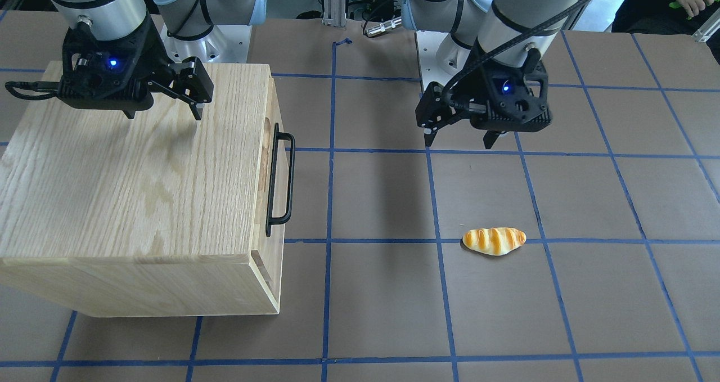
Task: Open upper drawer
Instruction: 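Move the left gripper toward the black drawer handle on the cabinet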
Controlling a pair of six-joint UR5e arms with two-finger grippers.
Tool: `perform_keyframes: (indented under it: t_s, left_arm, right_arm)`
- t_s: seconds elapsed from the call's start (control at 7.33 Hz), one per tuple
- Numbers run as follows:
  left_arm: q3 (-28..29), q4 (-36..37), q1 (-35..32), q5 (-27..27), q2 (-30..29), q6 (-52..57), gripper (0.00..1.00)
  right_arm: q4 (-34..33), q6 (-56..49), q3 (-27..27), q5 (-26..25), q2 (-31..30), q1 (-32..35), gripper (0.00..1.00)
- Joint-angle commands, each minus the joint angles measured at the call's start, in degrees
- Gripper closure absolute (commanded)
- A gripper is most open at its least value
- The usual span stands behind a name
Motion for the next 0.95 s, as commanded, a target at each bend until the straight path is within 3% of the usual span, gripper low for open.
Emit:
perform_keyframes:
  t_s: [0.0,0.14,0.27,0.82]
  left_arm:
    - [0.2,7.8,-5.0,-7.3,-4.5,-8.0,0.0]
    - [0.2,11.2,-6.4,-11.0,-6.4,-9.7,0.0]
    - [0.2,14.8,-8.3,-11.2,-8.4,-12.5,0.0]
    - [-0.2,15.7,-11.9,-15.4,-11.9,-8.6,0.0]
  right_arm:
    - [0.0,0.0,0.0,0.0,0.0,0.0,0.0]
    - [0.0,0.0,0.0,0.0,0.0,0.0,0.0]
    - [0.0,0.0,0.0,0.0,0.0,0.0,0.0]
    - [0.0,0.0,0.0,0.0,0.0,0.0,0.0]
